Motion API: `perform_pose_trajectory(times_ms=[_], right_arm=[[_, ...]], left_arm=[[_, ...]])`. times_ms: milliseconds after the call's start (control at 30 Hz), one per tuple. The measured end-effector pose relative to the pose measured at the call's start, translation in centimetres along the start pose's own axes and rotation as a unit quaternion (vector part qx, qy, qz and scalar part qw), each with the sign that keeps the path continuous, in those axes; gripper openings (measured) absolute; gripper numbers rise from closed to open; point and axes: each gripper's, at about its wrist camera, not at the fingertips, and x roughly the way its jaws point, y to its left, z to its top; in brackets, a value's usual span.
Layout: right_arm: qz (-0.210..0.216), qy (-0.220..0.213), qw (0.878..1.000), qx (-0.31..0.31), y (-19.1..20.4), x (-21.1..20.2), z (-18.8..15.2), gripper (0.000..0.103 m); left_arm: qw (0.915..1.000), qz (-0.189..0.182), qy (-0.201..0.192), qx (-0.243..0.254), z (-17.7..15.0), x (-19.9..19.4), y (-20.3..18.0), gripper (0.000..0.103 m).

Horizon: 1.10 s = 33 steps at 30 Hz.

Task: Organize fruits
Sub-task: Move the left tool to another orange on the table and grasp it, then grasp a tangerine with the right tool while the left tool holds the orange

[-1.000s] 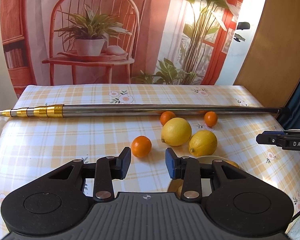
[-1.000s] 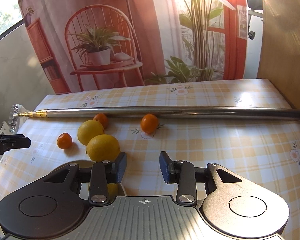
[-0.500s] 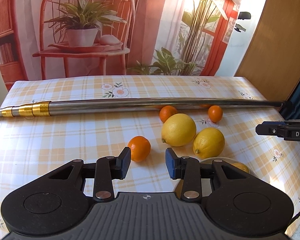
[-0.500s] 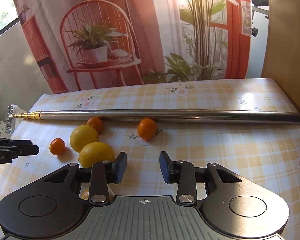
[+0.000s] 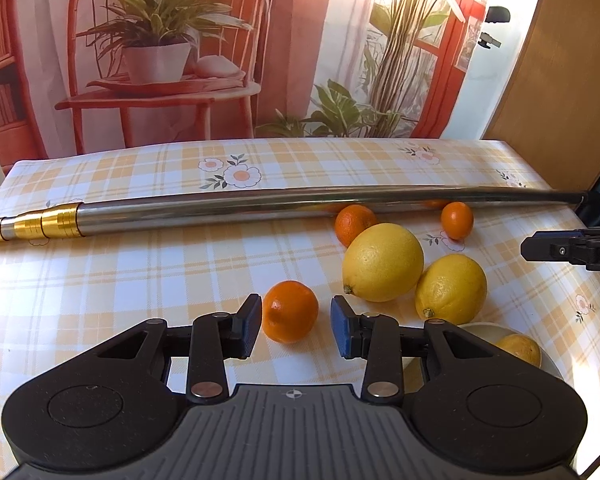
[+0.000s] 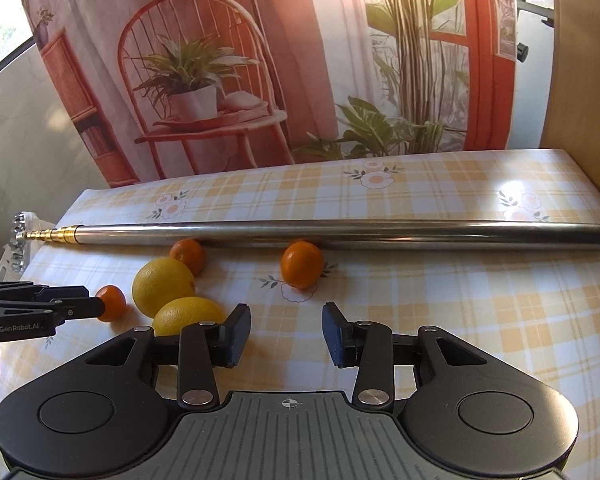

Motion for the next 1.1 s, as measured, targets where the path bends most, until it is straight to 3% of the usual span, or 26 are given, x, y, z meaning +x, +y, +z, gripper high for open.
perform_pose_trajectory(times_ms=[267, 1100], right_arm=[[0.002, 0.002, 1.000, 0.002, 0.0, 1.1, 0.3, 0.037], [0.008, -0.036, 0.999, 0.040, -1.6, 6.0, 1.6, 0.039]], left_arm=[[0.9999, 0.012, 0.003, 0.002, 0.0, 1.1, 0.0, 0.040], [0.9998, -0.007, -0.017, -0.012, -0.8, 0.0, 0.2, 0.032]])
